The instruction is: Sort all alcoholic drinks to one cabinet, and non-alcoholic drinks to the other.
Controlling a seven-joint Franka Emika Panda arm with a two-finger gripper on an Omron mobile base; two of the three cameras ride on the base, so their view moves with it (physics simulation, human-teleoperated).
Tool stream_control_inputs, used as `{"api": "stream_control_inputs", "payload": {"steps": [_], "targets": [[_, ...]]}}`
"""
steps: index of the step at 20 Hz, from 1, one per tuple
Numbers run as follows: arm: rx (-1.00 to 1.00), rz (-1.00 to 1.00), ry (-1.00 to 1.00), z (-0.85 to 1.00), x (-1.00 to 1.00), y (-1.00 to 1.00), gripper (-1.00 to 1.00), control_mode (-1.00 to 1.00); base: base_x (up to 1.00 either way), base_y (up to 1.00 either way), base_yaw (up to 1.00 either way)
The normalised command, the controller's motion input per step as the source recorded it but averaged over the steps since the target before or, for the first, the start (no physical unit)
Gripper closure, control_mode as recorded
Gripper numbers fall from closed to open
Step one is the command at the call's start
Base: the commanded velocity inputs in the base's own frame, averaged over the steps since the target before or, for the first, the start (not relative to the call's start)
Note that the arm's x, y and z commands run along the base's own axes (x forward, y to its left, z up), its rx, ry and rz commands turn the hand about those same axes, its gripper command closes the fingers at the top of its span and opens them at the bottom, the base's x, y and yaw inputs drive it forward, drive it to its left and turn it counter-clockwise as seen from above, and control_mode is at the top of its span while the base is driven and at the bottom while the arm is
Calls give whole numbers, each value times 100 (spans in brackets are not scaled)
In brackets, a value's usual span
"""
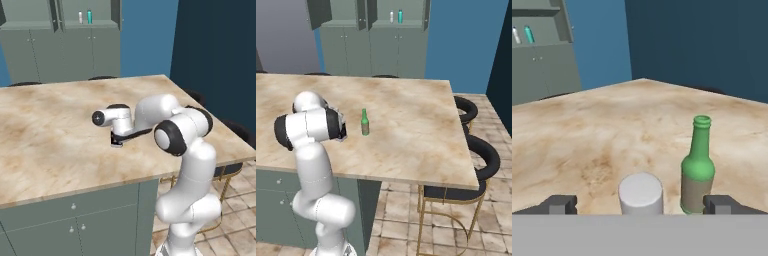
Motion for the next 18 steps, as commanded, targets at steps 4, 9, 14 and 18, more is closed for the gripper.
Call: {"api": "stream_control_inputs", "payload": {"steps": [4,9,14,18], "targets": [[0,0,2,-17,11,-14,-100,-100,0,0,0],[0,0,2,-17,3,-2,100,-100,0,0,0],[0,0,1,-1,1,0,100,-100,0,0,0],[0,0,0,0,2,0,100,-100,0,0,0]]}}
